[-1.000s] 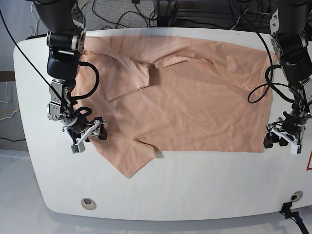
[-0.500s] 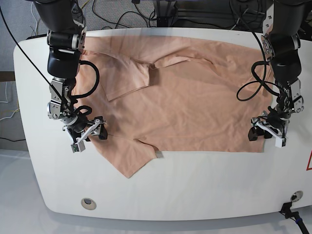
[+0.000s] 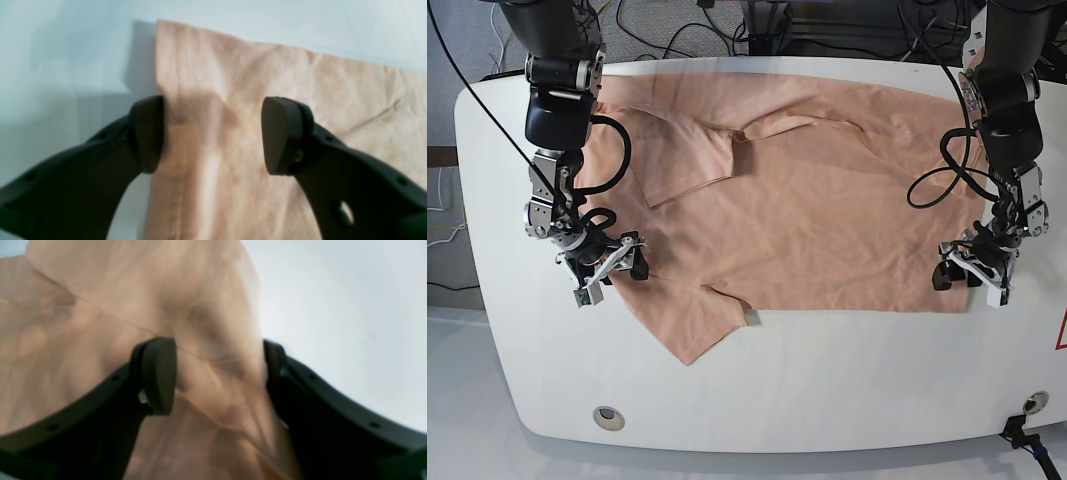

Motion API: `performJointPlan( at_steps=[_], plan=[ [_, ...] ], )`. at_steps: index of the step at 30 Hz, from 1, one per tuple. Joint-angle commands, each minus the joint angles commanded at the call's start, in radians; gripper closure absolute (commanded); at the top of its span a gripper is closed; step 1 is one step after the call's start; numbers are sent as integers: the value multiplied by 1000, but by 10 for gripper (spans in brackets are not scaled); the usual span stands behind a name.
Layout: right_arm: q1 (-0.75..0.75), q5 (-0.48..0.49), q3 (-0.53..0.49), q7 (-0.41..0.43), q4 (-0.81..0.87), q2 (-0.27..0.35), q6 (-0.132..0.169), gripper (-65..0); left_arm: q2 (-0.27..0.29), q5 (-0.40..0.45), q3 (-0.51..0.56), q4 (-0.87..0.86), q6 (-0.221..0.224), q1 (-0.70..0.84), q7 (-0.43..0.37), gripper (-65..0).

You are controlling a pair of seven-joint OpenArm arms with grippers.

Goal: Fold the T-shirt properly
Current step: 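Lower both grippers onto the shirt edge and close them, then lift the held edge with both grippers and fold it over the shirt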

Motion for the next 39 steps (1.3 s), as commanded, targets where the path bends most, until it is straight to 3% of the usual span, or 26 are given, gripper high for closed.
performJointPlan(
  at_steps=[3, 7, 10, 15, 23, 29, 34, 39],
  plan=[
    [0, 0, 0, 0, 0, 0, 0, -348, 0, 0, 0, 0, 0, 0, 0, -352],
    [0, 0, 0, 0, 2, 0, 0, -348, 2, 0, 0, 0, 0, 0, 0, -129],
    [0, 2, 0, 0, 2, 0, 0, -348, 2, 0, 0, 0, 0, 0, 0, -4],
    [2, 3, 0, 0, 2, -2, 0, -339, 2, 0, 0, 0, 0, 0, 0, 0],
    [17, 0, 0, 2, 3, -2, 0, -9, 2, -2, 0, 2, 0, 0, -2, 0],
    [29, 5, 0, 2, 3, -2, 0, 0, 2, -2, -5, 155, 0, 52, 31, 0],
    [34, 5, 0, 2, 3, -2, 0, 0, -2, -83, -6, 345, 0, 146, 109, 0],
    [29, 6, 0, -3, 40, -2, 0, 0, -2, -92, -6, 450, 0, 212, 135, 0]
  ],
)
